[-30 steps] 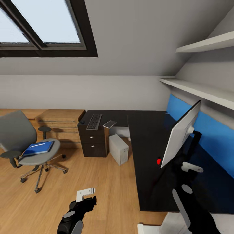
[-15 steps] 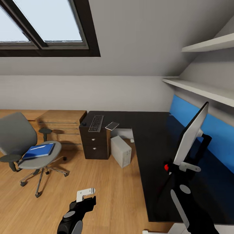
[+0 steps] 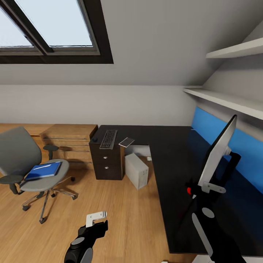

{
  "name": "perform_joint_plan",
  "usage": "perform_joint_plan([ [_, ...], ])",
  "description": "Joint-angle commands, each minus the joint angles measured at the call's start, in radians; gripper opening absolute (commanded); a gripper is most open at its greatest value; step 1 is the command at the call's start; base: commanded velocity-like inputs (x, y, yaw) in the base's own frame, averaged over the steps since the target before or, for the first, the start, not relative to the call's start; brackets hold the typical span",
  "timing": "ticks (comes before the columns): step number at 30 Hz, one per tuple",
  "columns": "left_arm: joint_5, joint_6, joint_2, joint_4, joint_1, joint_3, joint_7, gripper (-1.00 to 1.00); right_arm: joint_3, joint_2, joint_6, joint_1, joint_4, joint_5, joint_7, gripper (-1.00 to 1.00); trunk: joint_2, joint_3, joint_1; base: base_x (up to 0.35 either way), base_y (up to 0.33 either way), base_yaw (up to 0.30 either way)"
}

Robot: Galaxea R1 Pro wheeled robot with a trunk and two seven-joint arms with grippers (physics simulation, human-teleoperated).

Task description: In the bedroom, organize the workspace by keeping the computer under the desk, ensuring the monitor is on the desk, placing the keyboard on the desk next to the monitor, placing the mouse on the desk next to the keyboard, moving the folder from the swivel chair onto the desk next to the mouse, stacking the notebook on top of the folder with the pen on top of the notebook, and positioning the swivel chair next to the desk.

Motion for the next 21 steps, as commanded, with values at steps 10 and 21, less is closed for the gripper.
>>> perform_joint_plan([
  [10, 0.009, 0.002, 0.000, -0.001, -0.001, -0.002, 0.010, 1.00, -0.002, -0.002, 0.002, -0.001, 0.004, -0.007, -0.003, 1.00, -0.002, -0.002, 0.000, 0.118, 0.000, 0.000],
  [21, 0.009, 0.002, 0.000, -0.001, -0.001, -0.002, 0.011, 1.00, -0.005, -0.003, 0.005, -0.001, 0.005, -0.007, -0.037, 1.00, -0.002, -0.002, 0.000, 0.008, 0.000, 0.000],
])
